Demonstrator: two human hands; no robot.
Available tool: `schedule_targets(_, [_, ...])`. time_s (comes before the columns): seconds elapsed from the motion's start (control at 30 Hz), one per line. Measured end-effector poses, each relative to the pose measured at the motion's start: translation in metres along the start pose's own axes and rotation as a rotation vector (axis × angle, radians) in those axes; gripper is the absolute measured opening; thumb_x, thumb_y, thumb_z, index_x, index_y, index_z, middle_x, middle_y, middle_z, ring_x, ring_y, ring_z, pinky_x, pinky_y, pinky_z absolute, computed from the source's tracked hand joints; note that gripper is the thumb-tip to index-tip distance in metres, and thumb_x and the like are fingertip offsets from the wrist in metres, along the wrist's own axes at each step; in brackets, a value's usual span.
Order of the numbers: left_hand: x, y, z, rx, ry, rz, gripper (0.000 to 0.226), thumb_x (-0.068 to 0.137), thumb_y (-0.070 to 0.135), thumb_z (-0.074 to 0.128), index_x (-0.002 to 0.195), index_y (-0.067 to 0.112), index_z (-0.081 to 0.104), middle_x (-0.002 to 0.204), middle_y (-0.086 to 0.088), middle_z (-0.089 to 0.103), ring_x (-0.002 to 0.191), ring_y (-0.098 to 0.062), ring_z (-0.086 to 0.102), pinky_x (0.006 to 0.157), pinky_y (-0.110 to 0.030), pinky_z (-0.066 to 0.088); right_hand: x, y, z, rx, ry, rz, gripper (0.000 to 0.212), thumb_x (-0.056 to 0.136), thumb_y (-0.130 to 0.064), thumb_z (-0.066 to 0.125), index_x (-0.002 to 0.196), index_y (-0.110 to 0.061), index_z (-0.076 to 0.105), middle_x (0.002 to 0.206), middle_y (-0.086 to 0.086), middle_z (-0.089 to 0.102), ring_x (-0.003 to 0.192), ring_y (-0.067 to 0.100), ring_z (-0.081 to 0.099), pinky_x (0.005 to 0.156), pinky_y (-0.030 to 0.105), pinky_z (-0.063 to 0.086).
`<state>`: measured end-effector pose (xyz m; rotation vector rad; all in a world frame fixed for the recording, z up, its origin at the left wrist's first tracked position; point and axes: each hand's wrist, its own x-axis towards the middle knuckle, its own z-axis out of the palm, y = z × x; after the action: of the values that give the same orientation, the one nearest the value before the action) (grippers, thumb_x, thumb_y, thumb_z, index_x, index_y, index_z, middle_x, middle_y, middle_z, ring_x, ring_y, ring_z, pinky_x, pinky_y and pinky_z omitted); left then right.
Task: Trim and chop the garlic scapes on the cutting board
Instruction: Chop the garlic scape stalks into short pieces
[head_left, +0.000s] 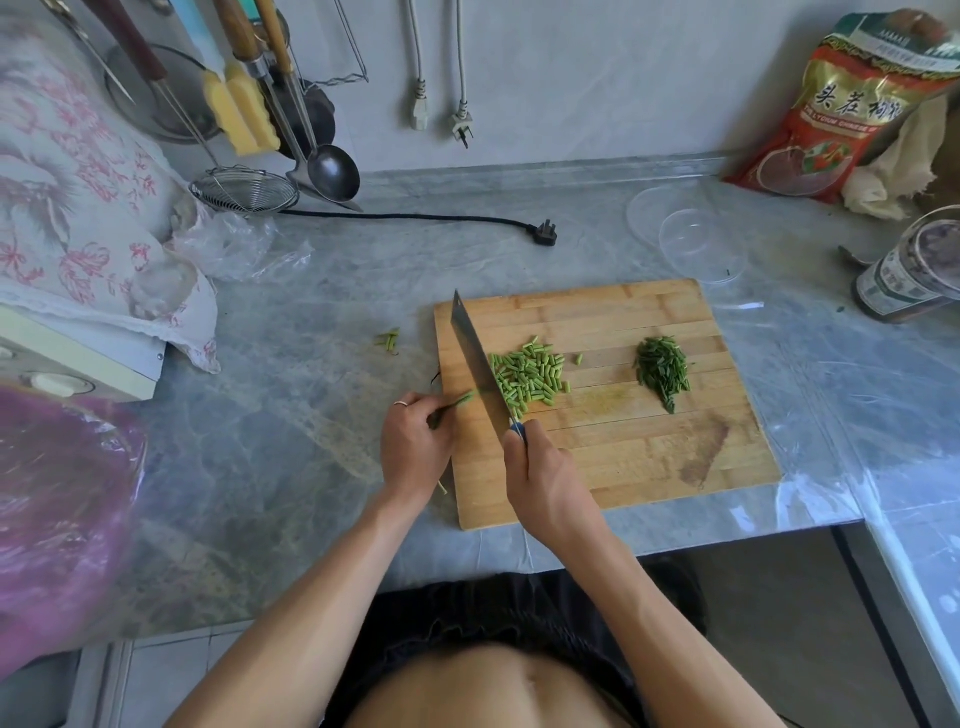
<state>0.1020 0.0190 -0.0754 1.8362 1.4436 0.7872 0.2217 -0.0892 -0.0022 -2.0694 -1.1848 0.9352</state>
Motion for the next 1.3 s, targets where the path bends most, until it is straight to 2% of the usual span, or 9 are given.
schedule_targets(0.07, [0.000,0.002,0.001,-0.020,0.023,-0.042,0.013,0.082,0.010,0.075,0.093,0.015,0.080,0.083,0.000,0.068,0.070,0.003,0.057,0.065,-0.003,0.038,0.005,0.002,-0.002,-0.033,-0.007,-0.015,0.027,0.103,-0.031,0.035,0.081,-0.014,0.037,0.057,-0.002,0.040,0.042,0.015,0.032,0.045,0.030,0.024])
schedule_targets(0.23, [0.001,0.001,0.003,-0.038,0.032,-0.099,0.012,0.081,0.012,0.076,0.092,0.016,0.079,0.084,-0.001,0.069,0.078,-0.014,0.062,0.068,-0.006,0.039,0.008,0.004,-0.002,-0.054,-0.019,-0.029,0.028,0.103,-0.032,0.036,0.081,-0.015,0.036,0.054,-0.001,0.039,0.039,0.014,0.030,0.042,0.027,0.022])
schedule_targets(0.4, [0.001,0.001,0.002,-0.049,0.018,-0.110,0.012,0.083,0.014,0.076,0.094,0.018,0.079,0.086,0.002,0.068,0.077,-0.010,0.060,0.068,-0.006,0.040,0.009,0.005,0.001,-0.069,-0.005,-0.043,0.027,0.103,-0.031,0.038,0.083,-0.014,0.038,0.051,0.002,0.041,0.039,0.020,0.034,0.040,0.030,0.023])
schedule_targets(0.67, [0.000,0.003,0.003,-0.059,0.040,-0.106,0.012,0.082,0.012,0.076,0.093,0.015,0.079,0.085,0.002,0.067,0.074,-0.001,0.056,0.068,-0.003,0.038,0.009,0.008,0.003,-0.055,-0.024,-0.060,0.028,0.103,-0.027,0.037,0.076,-0.018,0.034,0.056,-0.001,0.036,0.040,0.014,0.027,0.042,0.025,0.020])
schedule_targets(0.8, [0.002,0.006,0.004,-0.066,0.043,-0.103,0.010,0.082,0.011,0.076,0.091,0.014,0.079,0.081,0.004,0.066,0.074,-0.004,0.057,0.067,-0.004,0.038,0.005,-0.006,-0.007,-0.097,-0.071,-0.107,0.039,0.104,-0.015,0.036,0.067,-0.025,0.026,0.062,0.000,0.032,0.052,0.026,0.032,0.049,0.040,0.027])
schedule_targets(0.97, [0.005,0.006,0.006,-0.062,0.029,-0.111,0.008,0.082,0.011,0.076,0.090,0.013,0.079,0.083,0.000,0.068,0.076,-0.010,0.058,0.067,-0.003,0.037,0.010,-0.004,-0.009,-0.012,-0.049,-0.021,0.032,0.104,-0.027,0.037,0.073,-0.017,0.035,0.058,0.003,0.041,0.049,0.021,0.035,0.050,0.036,0.027])
schedule_targets(1.07, [0.006,0.006,0.008,-0.068,0.026,-0.115,0.008,0.082,0.011,0.075,0.089,0.013,0.079,0.084,-0.002,0.070,0.075,-0.006,0.058,0.068,-0.002,0.037,0.006,-0.006,-0.008,-0.018,-0.014,-0.067,0.033,0.104,-0.023,0.038,0.071,-0.020,0.034,0.054,-0.001,0.038,0.043,0.017,0.031,0.043,0.029,0.023])
schedule_targets(1.17, [0.007,0.005,0.008,-0.054,0.024,-0.122,0.008,0.084,0.013,0.074,0.090,0.013,0.079,0.086,-0.005,0.072,0.078,-0.011,0.062,0.069,-0.003,0.038,-0.001,-0.008,-0.001,-0.032,-0.012,-0.091,0.031,0.104,-0.026,0.039,0.073,-0.020,0.035,0.051,-0.002,0.037,0.040,0.015,0.030,0.041,0.024,0.021])
schedule_targets(1.3, [0.008,0.006,0.009,-0.041,0.013,-0.118,0.008,0.085,0.014,0.073,0.091,0.014,0.079,0.086,-0.007,0.070,0.080,-0.017,0.064,0.069,-0.015,0.039,-0.005,-0.005,0.005,-0.065,-0.023,-0.070,0.031,0.104,-0.034,0.036,0.079,-0.016,0.036,0.052,0.004,0.040,0.042,0.019,0.032,0.043,0.032,0.025])
